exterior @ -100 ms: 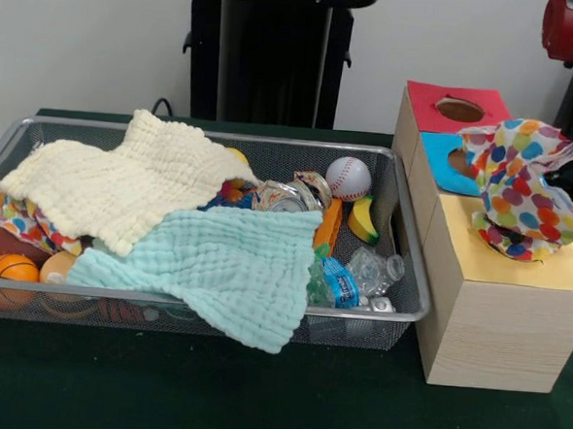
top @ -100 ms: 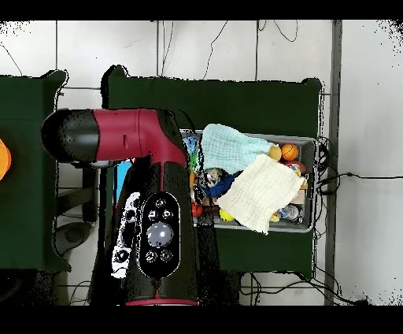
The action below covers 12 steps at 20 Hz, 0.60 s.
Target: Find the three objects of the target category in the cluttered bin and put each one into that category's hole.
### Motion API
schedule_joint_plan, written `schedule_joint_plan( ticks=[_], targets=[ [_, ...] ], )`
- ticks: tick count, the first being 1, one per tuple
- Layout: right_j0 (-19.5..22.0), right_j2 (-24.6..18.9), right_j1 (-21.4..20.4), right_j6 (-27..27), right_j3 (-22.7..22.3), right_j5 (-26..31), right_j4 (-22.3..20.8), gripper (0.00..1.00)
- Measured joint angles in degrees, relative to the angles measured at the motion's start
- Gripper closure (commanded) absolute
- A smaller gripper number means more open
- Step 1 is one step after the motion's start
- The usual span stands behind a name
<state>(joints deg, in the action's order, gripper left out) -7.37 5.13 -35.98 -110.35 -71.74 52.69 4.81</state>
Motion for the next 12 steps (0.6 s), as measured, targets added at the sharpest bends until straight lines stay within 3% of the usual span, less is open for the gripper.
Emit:
schedule_joint_plan(
  ticks=[12],
  targets=[
    [0.4, 0.0, 0.2, 0.0, -1.3, -1.9, 0.0, 1.00]
  ],
)
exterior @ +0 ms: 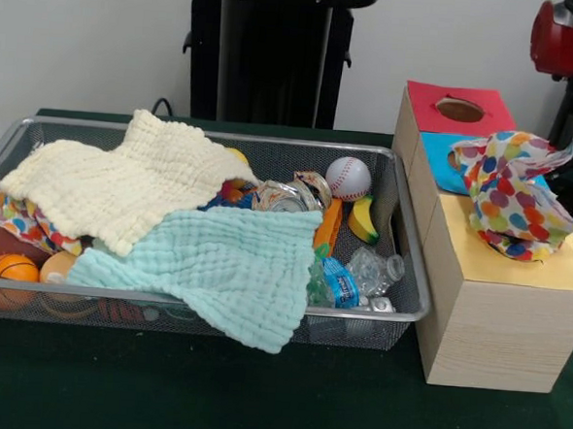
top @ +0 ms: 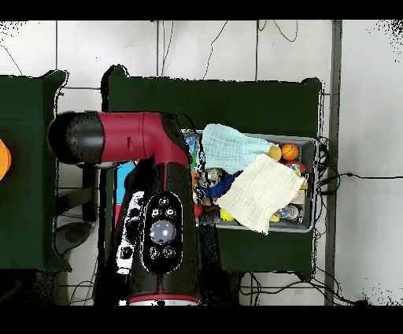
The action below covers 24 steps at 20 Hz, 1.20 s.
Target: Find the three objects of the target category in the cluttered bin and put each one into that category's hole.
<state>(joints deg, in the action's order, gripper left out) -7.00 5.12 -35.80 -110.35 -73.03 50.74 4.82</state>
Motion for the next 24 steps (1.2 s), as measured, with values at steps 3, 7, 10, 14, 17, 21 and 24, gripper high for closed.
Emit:
schedule_joint_plan(
  ticks=[3, 7, 10, 14, 17, 21, 24],
  targets=[
    [0.6, 0.0, 0.0, 0.0, -0.8, -1.4, 0.0, 1.00],
    [1.7, 0.0, 0.0, 0.0, -2.3, -3.9, 0.0, 1.00],
    [2.5, 0.0, -0.1, 0.0, -3.4, -5.0, -0.1, 1.00],
    [3.8, -0.1, 0.0, 0.0, -4.8, -6.4, -0.3, 1.00],
    [4.2, 0.0, 0.1, 0.0, -5.6, -7.5, -0.4, 1.00],
    [4.0, -0.1, 0.6, 0.0, -5.6, -8.8, -0.4, 1.00],
    [3.3, -0.1, 1.4, 0.0, -5.6, -9.6, -0.4, 1.00]
  ],
)
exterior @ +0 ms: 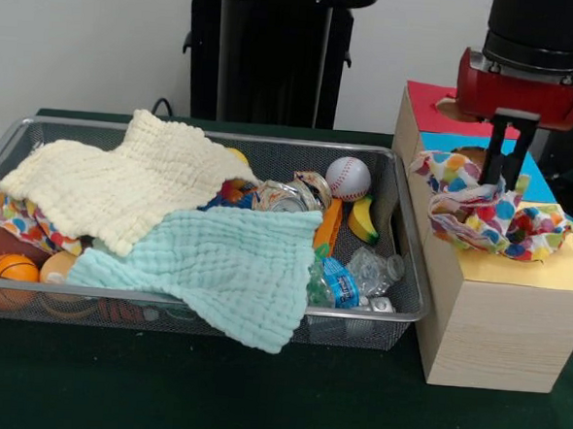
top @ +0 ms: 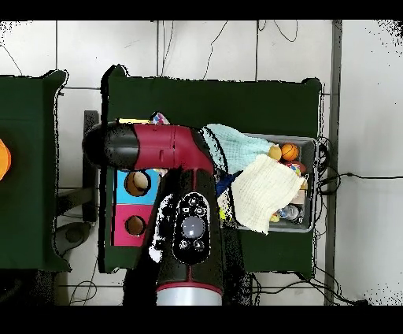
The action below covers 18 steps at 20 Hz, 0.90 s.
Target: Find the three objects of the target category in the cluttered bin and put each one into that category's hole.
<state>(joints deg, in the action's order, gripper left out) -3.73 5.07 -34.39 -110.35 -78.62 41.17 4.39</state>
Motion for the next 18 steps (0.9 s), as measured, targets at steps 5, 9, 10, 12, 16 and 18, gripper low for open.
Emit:
schedule_joint_plan(
  ticks=[5, 9, 10, 12, 16, 18],
  targets=[
    [-1.6, 0.0, 1.3, 0.0, 0.0, -0.3, 0.0, 1.00],
    [-3.2, 0.0, 2.4, 0.0, 0.0, -0.3, 0.1, 1.00],
    [-3.5, 0.0, 2.5, 0.0, 0.0, -0.3, 0.1, 1.00],
    [-4.0, 0.0, 2.9, 0.0, 0.0, -0.3, 0.2, 1.00],
    [-3.9, 0.0, 3.1, 0.0, 0.0, -0.3, 0.2, 1.00],
    [-3.5, 0.0, 3.2, 0.0, 0.0, -0.3, 0.2, 1.00]
  ],
)
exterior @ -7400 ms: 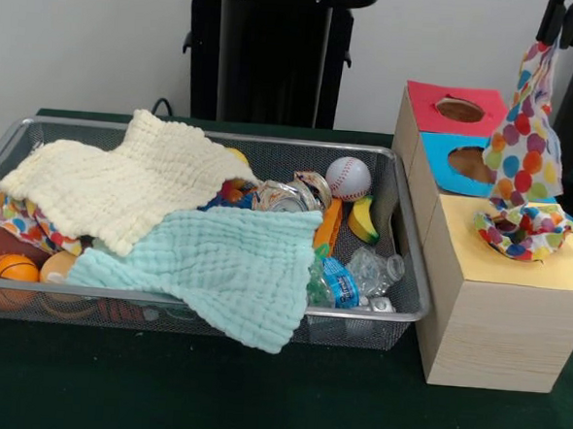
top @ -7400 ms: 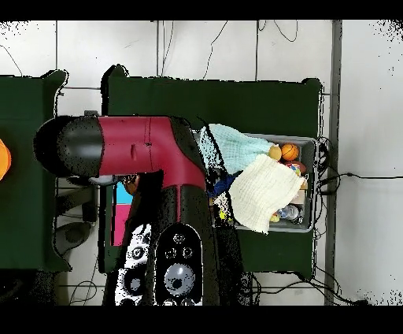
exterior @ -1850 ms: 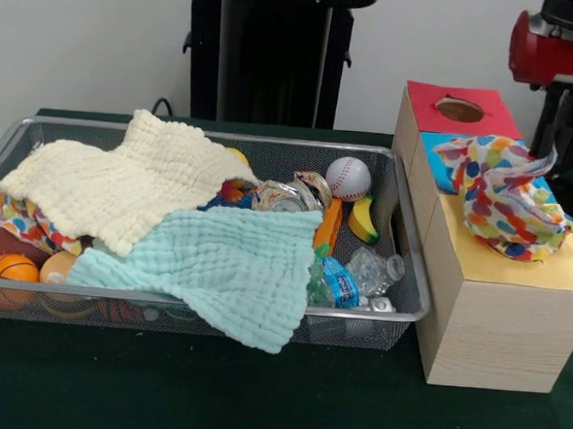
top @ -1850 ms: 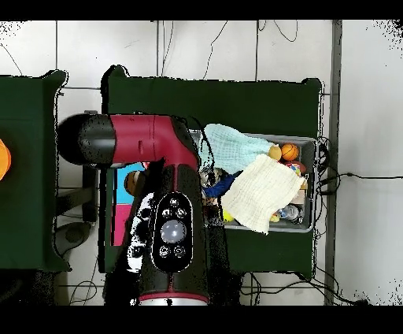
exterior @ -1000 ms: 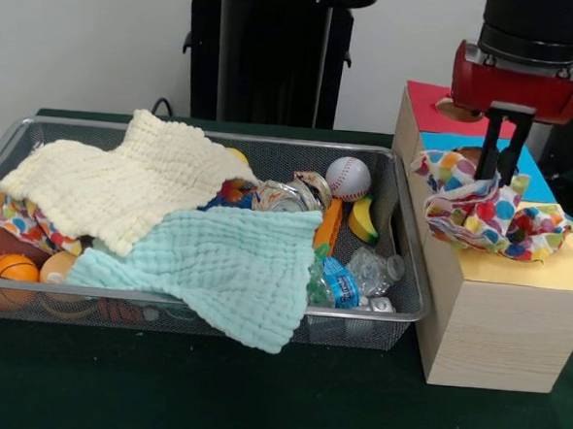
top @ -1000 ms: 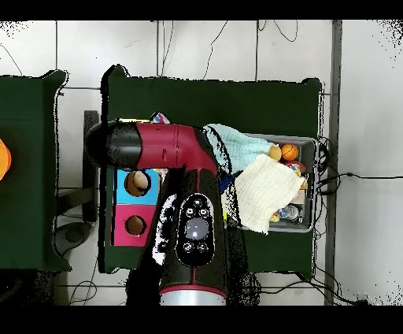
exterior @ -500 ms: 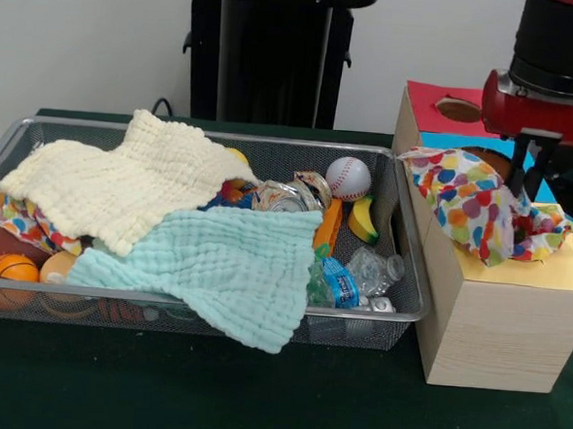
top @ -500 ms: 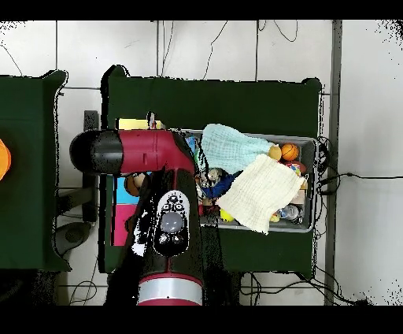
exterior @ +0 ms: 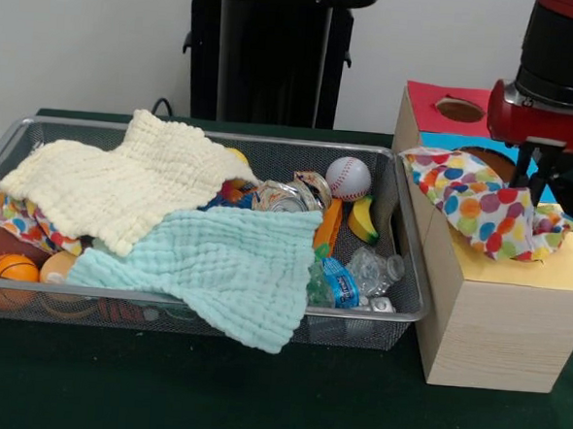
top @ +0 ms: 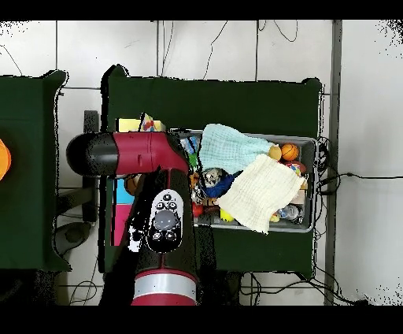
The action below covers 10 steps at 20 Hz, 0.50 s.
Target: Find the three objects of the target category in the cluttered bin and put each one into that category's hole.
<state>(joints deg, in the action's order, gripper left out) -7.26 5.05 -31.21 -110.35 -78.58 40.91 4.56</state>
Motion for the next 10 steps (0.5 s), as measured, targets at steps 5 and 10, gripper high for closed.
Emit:
schedule_joint_plan(
  ticks=[5, 10],
  targets=[
    [1.4, 0.0, 0.9, 0.0, 0.4, 0.0, 0.0, 1.00],
    [2.2, 0.1, 2.7, 0.0, 1.7, 0.1, 0.0, 1.00]
  ],
)
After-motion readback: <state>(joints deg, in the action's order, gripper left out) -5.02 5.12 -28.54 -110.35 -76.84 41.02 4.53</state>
